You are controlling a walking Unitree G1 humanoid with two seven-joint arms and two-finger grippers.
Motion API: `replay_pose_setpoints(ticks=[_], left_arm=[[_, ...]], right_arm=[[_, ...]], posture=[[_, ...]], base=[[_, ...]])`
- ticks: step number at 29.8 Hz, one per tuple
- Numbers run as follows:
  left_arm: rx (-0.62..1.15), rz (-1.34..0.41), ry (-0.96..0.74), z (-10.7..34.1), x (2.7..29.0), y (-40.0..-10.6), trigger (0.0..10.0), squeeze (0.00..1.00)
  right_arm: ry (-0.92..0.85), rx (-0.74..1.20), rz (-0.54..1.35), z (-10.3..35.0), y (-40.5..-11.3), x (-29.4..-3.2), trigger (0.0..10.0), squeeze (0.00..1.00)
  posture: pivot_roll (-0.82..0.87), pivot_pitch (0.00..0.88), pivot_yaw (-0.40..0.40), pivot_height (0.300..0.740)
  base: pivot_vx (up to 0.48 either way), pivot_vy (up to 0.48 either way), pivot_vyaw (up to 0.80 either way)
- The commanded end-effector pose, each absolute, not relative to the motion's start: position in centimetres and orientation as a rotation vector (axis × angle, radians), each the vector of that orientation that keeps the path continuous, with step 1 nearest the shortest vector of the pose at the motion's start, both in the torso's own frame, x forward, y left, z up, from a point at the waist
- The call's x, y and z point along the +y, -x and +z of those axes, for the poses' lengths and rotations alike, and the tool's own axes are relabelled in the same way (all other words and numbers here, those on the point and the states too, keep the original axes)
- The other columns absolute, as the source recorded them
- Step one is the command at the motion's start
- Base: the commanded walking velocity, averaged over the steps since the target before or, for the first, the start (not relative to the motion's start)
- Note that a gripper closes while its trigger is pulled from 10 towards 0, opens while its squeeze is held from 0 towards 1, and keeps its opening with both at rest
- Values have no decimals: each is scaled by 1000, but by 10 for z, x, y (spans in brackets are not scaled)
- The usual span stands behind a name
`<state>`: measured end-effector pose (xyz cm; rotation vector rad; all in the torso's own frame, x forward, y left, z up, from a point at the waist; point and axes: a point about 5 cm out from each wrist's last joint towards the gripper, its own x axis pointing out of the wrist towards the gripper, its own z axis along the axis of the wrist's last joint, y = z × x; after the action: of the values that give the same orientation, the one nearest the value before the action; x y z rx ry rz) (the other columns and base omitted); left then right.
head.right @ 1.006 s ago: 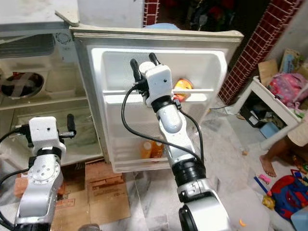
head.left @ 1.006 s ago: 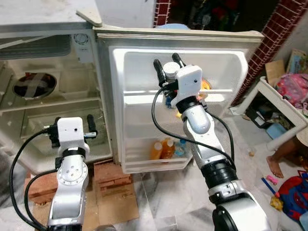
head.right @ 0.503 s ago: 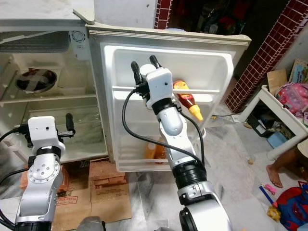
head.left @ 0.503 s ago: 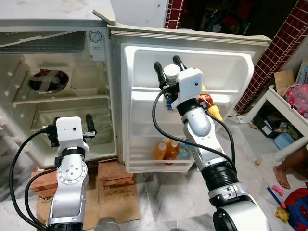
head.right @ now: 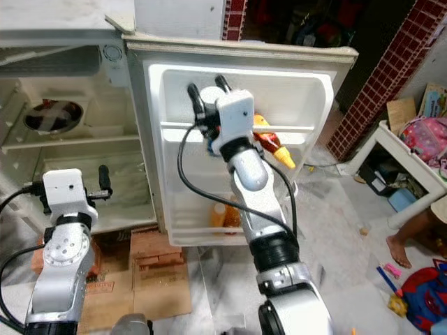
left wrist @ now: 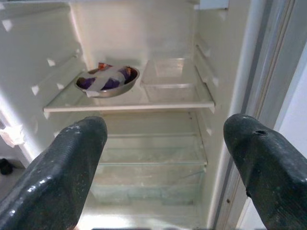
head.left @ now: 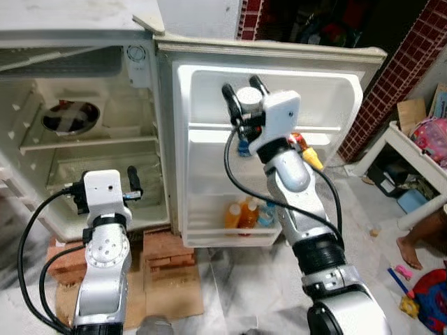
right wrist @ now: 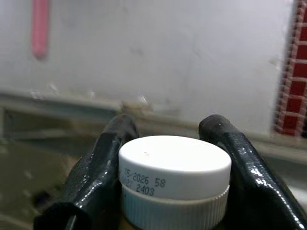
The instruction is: Restocking fridge
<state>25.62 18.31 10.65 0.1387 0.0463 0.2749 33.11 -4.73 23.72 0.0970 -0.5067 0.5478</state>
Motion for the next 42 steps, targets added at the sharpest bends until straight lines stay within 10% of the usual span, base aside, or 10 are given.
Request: replay_pose_setpoints(ticks=[1, 42], left_arm=[[41, 268, -137, 108, 181, -254, 10000, 0], [88, 393, -167, 115, 189, -196, 10000, 0]], right_arm=[[-131, -621, 547, 272, -331, -50, 10000, 0], [268, -718, 216, 241, -363, -23, 10000, 0]], posture=[[140, 0, -84, 740], [316, 71, -187, 740]], base=[[0, 0, 0], [0, 0, 0]])
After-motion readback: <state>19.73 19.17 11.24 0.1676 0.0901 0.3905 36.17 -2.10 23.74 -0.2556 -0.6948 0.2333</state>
